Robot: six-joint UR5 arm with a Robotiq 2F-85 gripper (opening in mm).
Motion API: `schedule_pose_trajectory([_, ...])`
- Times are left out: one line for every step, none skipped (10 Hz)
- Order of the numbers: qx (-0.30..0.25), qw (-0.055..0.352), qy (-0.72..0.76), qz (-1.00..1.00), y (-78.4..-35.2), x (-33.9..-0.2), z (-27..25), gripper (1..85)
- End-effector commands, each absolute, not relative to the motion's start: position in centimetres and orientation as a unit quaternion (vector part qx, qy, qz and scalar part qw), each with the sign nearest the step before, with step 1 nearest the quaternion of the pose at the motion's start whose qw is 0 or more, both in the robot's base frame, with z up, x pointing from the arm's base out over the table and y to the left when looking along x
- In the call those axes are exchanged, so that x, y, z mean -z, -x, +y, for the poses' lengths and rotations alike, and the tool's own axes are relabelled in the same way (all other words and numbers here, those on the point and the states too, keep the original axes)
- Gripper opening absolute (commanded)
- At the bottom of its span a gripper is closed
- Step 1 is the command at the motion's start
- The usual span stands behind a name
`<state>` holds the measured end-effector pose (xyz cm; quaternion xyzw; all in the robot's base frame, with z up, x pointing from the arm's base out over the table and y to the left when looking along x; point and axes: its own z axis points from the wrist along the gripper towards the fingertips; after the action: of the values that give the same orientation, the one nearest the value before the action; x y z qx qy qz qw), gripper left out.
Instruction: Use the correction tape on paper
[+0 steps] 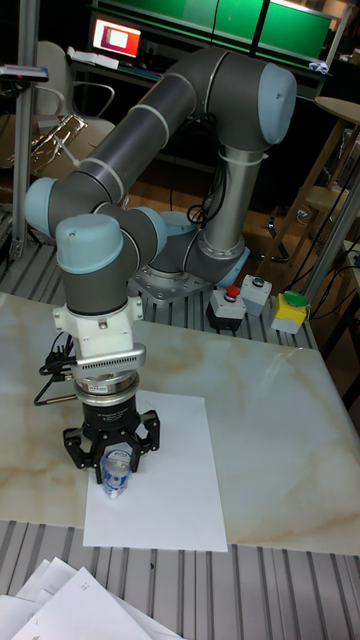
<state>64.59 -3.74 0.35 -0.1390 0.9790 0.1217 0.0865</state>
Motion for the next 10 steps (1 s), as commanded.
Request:
schedule_pose_trajectory([-0.123, 0.092, 0.132, 0.979, -64.9, -0.5, -3.5, 48.0])
schedule_pose_trajectory([-0.121, 0.093, 0.131, 0.98, -65.1, -0.4, -3.5, 42.0])
schedule_pose_trajectory([-0.117, 0.095, 0.132, 0.98, -65.1, -0.4, -3.7, 37.7])
schedule_pose_trajectory([-0.115, 0.094, 0.132, 0.98, -65.1, -0.5, -3.9, 32.7])
schedule_pose_trajectory([-0.113, 0.092, 0.134, 0.98, -65.0, -0.6, -4.3, 28.7])
schedule_pose_trajectory([-0.112, 0.091, 0.136, 0.98, -65.0, -0.7, -4.5, 28.7])
schedule_pose_trajectory([-0.111, 0.09, 0.136, 0.98, -65.0, -0.6, -4.6, 28.7])
schedule_pose_trajectory([-0.11, 0.09, 0.136, 0.981, -65.0, -0.5, -4.6, 29.0])
schedule_pose_trajectory([-0.095, 0.093, 0.146, 0.98, -65.3, -0.5, -5.0, 36.0])
schedule_pose_trajectory([-0.092, 0.094, 0.152, 0.98, -65.3, -0.7, -5.1, 38.0])
